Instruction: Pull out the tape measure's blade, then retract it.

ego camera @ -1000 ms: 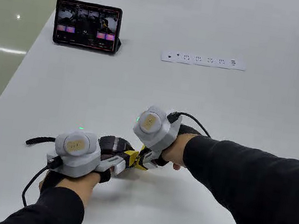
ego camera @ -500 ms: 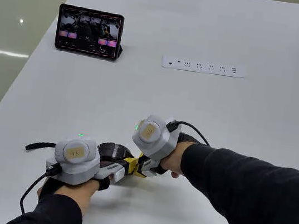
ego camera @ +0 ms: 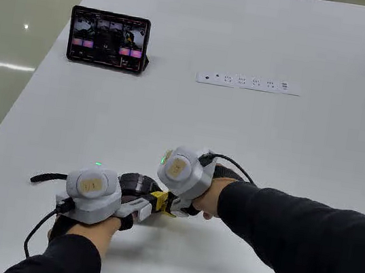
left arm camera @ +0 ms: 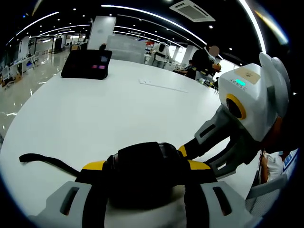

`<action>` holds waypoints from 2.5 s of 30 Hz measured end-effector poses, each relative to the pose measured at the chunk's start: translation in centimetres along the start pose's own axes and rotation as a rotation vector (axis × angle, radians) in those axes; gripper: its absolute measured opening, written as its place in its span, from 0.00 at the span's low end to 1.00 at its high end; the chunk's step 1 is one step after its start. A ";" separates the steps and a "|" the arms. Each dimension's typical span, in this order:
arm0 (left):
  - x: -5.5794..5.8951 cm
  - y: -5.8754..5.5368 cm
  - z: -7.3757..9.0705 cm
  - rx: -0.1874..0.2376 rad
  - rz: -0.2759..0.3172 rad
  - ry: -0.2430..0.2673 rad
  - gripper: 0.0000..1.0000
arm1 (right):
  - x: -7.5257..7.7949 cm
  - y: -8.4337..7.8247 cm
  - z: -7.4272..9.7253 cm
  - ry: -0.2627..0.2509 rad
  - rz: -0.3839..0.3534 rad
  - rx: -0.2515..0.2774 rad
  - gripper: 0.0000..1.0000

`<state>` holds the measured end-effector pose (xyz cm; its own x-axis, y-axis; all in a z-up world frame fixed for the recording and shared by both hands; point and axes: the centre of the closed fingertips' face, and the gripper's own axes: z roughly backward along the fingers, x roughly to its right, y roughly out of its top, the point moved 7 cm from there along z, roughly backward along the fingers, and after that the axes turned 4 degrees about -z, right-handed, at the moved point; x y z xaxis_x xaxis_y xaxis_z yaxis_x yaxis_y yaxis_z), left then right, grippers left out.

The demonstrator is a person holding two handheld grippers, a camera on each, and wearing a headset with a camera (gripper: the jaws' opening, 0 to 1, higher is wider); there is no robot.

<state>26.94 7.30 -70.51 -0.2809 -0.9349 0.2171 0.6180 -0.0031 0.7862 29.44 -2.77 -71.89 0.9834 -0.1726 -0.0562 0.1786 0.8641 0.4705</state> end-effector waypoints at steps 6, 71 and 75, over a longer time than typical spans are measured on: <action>-0.1 0.2 -0.1 -0.001 -0.043 -0.012 0.62 | 0.0 0.0 0.1 -0.012 0.003 0.001 0.15; -1.2 1.1 5.2 -0.082 -0.312 -0.326 0.99 | -1.0 -8.2 11.6 -0.137 -0.256 0.319 0.43; -1.6 1.1 5.7 -0.074 -0.299 -0.324 0.99 | -1.4 -9.0 12.2 -0.135 -0.243 0.352 0.48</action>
<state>23.91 10.79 -66.66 -0.6631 -0.7299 0.1658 0.5222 -0.2925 0.8011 26.03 -16.08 -65.35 0.8970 -0.4310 -0.0980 0.3592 0.5815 0.7299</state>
